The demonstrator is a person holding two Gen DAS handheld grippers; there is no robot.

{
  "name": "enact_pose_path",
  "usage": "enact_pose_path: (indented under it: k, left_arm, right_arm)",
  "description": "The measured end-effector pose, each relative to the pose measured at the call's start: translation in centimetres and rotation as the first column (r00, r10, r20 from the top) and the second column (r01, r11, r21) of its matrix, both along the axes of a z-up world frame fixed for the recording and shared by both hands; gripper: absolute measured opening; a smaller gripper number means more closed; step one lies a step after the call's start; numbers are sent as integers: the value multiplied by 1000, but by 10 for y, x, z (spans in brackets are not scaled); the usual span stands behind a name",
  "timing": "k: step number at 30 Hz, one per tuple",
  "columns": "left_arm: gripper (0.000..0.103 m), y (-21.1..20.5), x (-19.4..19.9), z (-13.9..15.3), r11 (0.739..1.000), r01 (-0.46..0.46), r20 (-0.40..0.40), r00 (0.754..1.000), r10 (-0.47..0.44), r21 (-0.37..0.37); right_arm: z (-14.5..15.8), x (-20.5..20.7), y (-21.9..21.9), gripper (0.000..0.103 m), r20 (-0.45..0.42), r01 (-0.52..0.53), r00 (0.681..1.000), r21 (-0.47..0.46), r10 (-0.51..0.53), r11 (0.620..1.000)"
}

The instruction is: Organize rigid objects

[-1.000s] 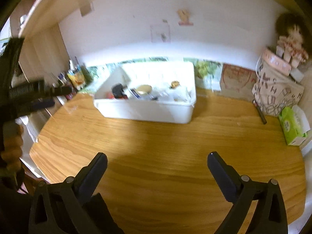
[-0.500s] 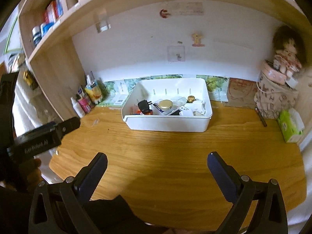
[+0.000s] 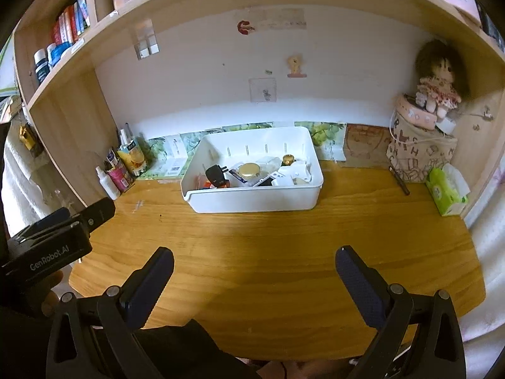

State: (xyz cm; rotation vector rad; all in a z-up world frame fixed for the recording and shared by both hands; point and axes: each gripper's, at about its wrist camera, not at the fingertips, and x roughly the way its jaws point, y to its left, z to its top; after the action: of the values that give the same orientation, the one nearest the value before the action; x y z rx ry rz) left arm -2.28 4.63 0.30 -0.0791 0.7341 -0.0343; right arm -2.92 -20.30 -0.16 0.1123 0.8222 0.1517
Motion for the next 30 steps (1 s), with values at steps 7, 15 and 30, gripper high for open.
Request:
enact_pose_path:
  k: [7, 15, 30]
  left_arm:
    - [102, -18, 2, 8, 1000, -19, 23, 1000, 19, 10]
    - [102, -35, 2, -1, 999, -16, 1, 1000, 16, 45]
    - [102, -50, 21, -2, 999, -3, 2, 1000, 3, 51]
  right_arm:
    - [-3, 14, -10, 103, -35, -44, 998, 17, 45, 999]
    - [-21, 19, -23, 103, -79, -39, 996, 42, 42, 998]
    - [-27, 35, -34, 103, -90, -29, 995, 17, 30, 999]
